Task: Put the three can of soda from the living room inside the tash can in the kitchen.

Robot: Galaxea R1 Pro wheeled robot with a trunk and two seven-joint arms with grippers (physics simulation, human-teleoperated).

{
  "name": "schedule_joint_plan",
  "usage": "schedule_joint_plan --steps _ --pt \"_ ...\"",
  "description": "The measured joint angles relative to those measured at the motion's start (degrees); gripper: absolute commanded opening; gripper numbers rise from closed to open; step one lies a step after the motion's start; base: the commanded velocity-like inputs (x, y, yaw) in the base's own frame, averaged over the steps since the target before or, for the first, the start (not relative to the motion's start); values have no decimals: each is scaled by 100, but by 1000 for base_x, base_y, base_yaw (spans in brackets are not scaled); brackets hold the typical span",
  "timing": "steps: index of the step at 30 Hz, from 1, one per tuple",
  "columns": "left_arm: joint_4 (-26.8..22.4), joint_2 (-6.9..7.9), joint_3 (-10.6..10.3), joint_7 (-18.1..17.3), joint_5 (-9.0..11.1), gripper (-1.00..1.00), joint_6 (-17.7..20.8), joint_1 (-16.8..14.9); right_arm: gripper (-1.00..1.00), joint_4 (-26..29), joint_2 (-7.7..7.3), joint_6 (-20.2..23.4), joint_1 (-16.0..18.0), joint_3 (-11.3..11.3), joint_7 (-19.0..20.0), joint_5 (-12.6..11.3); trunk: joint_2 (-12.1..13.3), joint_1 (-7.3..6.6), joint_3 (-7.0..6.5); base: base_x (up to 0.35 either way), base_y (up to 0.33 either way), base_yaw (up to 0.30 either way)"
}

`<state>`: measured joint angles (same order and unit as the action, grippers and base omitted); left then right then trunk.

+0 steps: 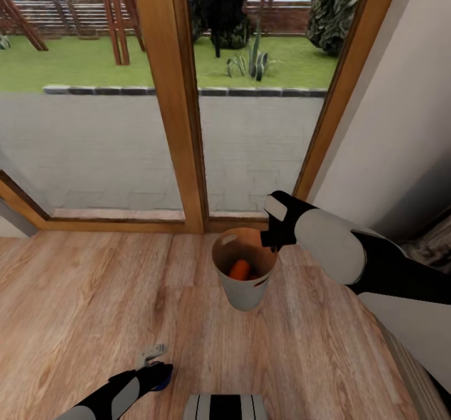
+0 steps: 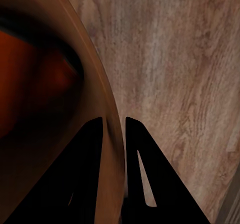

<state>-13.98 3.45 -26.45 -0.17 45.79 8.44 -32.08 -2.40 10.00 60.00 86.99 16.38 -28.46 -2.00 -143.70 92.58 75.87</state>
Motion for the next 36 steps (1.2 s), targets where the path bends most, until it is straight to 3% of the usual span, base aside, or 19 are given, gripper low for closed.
schedule_joint_plan --steps 9,31,36 --pt "-1 5 7 -1 34 -100 -12 0 -100 3 0 0 0 -4 0 2 0 0 0 0 0 0" --pt "-94 51 -8 -150 18 -100 -68 0 -100 2 0 0 -32 -16 0 -3 29 -57 -487 0 0 0" --pt "-348 74 7 -251 46 -100 33 0 -100 1 0 0 -85 -18 -2 0 36 -70 -598 0 0 0"
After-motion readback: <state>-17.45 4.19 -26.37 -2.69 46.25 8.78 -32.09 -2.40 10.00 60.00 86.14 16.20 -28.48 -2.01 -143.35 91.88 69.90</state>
